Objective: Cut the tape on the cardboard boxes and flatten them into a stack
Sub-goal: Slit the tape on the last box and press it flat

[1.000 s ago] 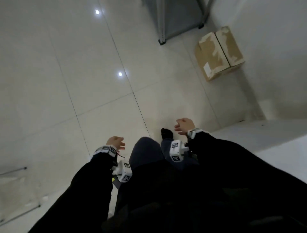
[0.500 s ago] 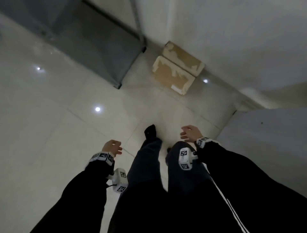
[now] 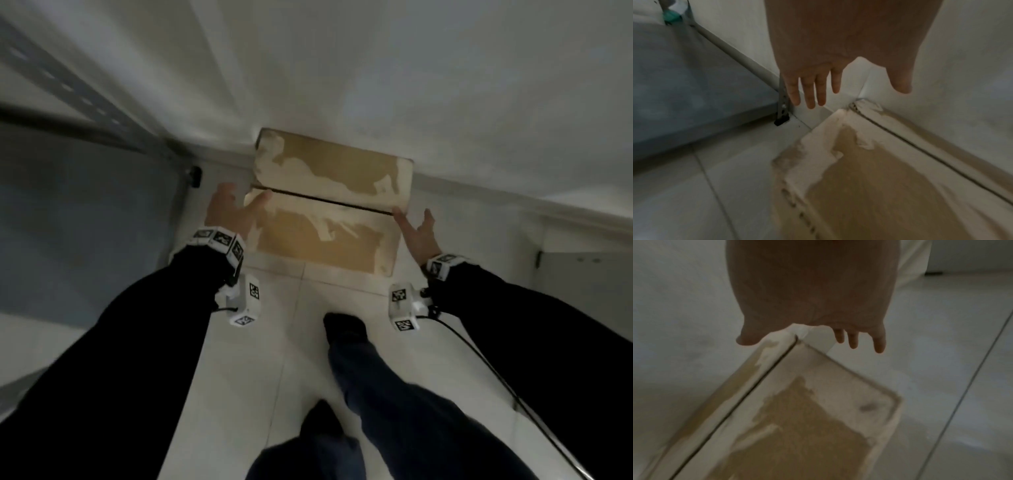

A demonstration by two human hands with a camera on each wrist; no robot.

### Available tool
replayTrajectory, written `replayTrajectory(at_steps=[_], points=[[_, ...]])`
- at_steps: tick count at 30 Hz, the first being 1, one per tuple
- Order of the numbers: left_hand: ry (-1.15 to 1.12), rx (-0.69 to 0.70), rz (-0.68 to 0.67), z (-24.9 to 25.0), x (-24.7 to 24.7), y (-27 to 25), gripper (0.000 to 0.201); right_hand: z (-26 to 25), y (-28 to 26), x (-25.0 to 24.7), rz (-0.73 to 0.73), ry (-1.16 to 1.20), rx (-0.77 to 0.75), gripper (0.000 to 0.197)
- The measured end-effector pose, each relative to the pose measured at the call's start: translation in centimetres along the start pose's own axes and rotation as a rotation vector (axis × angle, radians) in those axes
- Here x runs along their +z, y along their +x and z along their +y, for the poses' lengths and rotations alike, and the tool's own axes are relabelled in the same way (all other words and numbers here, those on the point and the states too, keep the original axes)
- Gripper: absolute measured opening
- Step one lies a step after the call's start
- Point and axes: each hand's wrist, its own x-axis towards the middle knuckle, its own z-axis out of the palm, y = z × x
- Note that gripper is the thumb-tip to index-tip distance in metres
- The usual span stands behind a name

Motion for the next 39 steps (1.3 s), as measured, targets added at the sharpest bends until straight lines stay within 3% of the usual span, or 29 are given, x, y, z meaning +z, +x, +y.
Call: replayTrajectory(at_steps=[2,4,7,10,14,18,22,24,27,30,34,39], points=[[-0.007,-0.075,-0.052,-0.6,2.1,4.5,0.098,0.7,3.6,2.7,0.041,0.092,0.023,0.089],[-0.07,-0.143,-0.096,-1.6,3.9,7.0,0.105,1.7,5.5,4.3,0.091,0.082,-0.021,0.073],[-0.072,-0.093,-0.088,-2.5,5.3,7.3,0.077,2.9,5.5,4.2,0.132,0.029,-0.08,0.053],[-0.058,-0.077,-0.138,-2.0,4.8,3.6,0.056,3.7,3.2,2.5,0.117,-0.003,-0.055,0.052],[-0.044,-0.078,-0.063,-0.9,1.5,-5.6,0.047,3.3,-4.6,-1.7,0.07,-0.032,-0.02,0.053],[-0.093,-0.039,0.028,3.0,-4.3,-18.5,0.045,0.5,-15.5,-8.4,0.05,-0.026,-0.038,0.05],[-0.153,0.005,0.018,6.4,-10.6,-29.9,0.05,-2.9,-27.7,-16.0,0.034,0.038,-0.128,0.047],[-0.18,0.089,0.037,8.2,-13.1,-35.1,0.054,-3.7,-33.9,-19.7,0.04,0.084,-0.142,0.048],[-0.146,0.232,0.006,12.4,-16.5,-42.5,0.039,-3.6,-42.8,-25.3,0.089,0.185,-0.207,0.05],[-0.118,0.394,-0.059,16.9,-19.2,-48.9,0.038,-3.0,-50.7,-31.0,0.128,0.304,-0.322,0.039],[-0.145,0.617,-0.154,22.9,-19.5,-56.2,0.038,-1.4,-58.4,-37.9,0.325,0.419,-0.423,0.047],[-0.148,0.828,-0.251,29.8,-14.6,-64.7,0.043,3.0,-62.7,-46.9,0.518,0.551,-0.477,0.043]])
